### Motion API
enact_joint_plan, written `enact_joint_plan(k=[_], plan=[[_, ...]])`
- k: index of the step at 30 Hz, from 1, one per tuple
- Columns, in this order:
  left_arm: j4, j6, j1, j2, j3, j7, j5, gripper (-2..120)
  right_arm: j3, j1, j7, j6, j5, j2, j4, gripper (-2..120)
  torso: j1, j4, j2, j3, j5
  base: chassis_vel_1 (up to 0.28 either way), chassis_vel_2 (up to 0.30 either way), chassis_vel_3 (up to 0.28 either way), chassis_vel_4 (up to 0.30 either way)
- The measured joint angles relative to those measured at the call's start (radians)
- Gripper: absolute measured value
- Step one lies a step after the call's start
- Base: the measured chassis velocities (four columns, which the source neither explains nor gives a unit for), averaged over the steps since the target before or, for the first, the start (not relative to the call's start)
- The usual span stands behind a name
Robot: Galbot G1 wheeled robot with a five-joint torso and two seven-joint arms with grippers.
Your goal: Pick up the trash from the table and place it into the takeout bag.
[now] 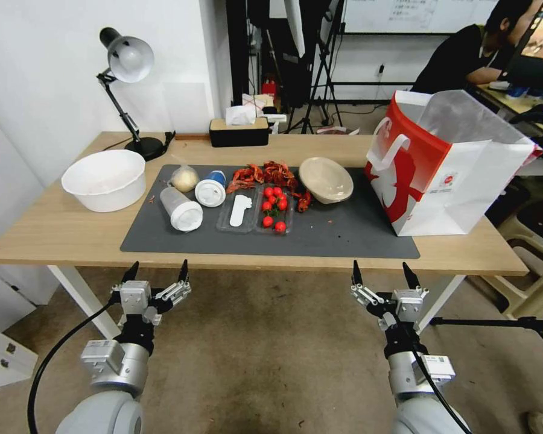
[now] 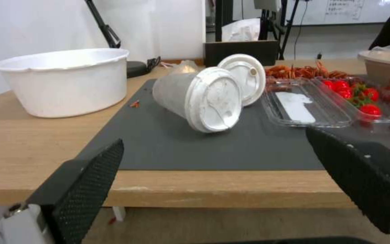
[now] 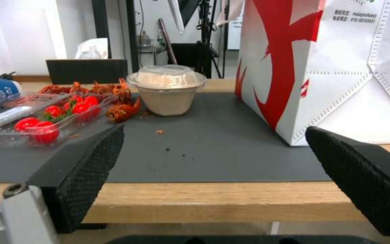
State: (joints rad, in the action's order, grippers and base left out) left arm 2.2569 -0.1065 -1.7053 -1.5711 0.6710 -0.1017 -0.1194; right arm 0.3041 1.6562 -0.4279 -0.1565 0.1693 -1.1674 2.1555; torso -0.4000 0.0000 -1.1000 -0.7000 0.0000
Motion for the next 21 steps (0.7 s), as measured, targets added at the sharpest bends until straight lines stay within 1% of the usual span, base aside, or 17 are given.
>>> enact_joint_plan(k=[5, 7, 8, 9, 11, 15, 16, 18, 21], plan=[[0.000, 0.000, 0.000, 0.001, 0.000, 0.000, 0.000, 100, 0.000, -0.016, -0.002, 0.005, 0.020, 0.000, 0.005, 100, 0.000, -0.0001, 0.000, 0.000, -0.0001, 0.000, 0.000, 0.000, 0.000], [-0.001, 0.002, 0.000, 0.001, 0.000, 0.000, -0.001, 100, 0.000, -0.050, -0.005, 0.017, 0.075, 0.002, 0.008, 100, 0.000, -0.0001, 0.000, 0.000, 0.0000, 0.000, 0.000, 0.000, 0.000], [-0.002, 0.003, -0.001, 0.001, 0.000, 0.000, -0.001, 100, 0.000, -0.076, -0.008, 0.029, 0.126, 0.003, 0.009, 100, 0.000, 0.0000, 0.000, 0.000, 0.0000, 0.000, 0.000, 0.000, 0.000], [-0.002, 0.003, -0.001, 0.001, 0.000, 0.000, -0.001, 100, 0.000, -0.076, -0.008, 0.029, 0.126, 0.003, 0.009, 100, 0.000, 0.0000, 0.000, 0.000, 0.0000, 0.000, 0.000, 0.000, 0.000], [-0.002, 0.005, -0.002, 0.000, -0.001, 0.000, 0.000, 100, -0.002, -0.115, -0.015, 0.053, 0.210, 0.005, 0.008, 100, 0.000, -0.0001, 0.000, 0.000, 0.0000, 0.000, 0.000, 0.000, 0.000], [-0.002, 0.006, -0.002, 0.000, -0.001, 0.000, 0.000, 100, -0.006, -0.156, -0.021, 0.070, 0.279, 0.006, 0.002, 100, 0.000, 0.0000, 0.000, 0.000, 0.0000, 0.000, 0.000, 0.000, 0.000], [-0.002, 0.006, -0.002, 0.000, -0.001, 0.000, 0.000, 100, -0.006, -0.156, -0.021, 0.070, 0.279, 0.006, 0.002, 100, 0.000, 0.0000, 0.000, 0.000, 0.0000, 0.000, 0.000, 0.000, 0.000], [-0.003, 0.008, -0.003, 0.000, -0.001, 0.000, 0.000, 100, -0.014, -0.224, -0.026, 0.087, 0.369, 0.007, -0.026, 100, 0.000, 0.0000, 0.000, 0.000, 0.0002, 0.000, 0.000, 0.000, 0.000], [-0.003, 0.008, -0.003, -0.001, -0.001, 0.000, 0.001, 100, -0.016, -0.272, -0.027, 0.094, 0.423, 0.007, -0.050, 100, 0.000, 0.0000, 0.000, 0.000, 0.0001, 0.000, 0.000, 0.000, 0.000]])
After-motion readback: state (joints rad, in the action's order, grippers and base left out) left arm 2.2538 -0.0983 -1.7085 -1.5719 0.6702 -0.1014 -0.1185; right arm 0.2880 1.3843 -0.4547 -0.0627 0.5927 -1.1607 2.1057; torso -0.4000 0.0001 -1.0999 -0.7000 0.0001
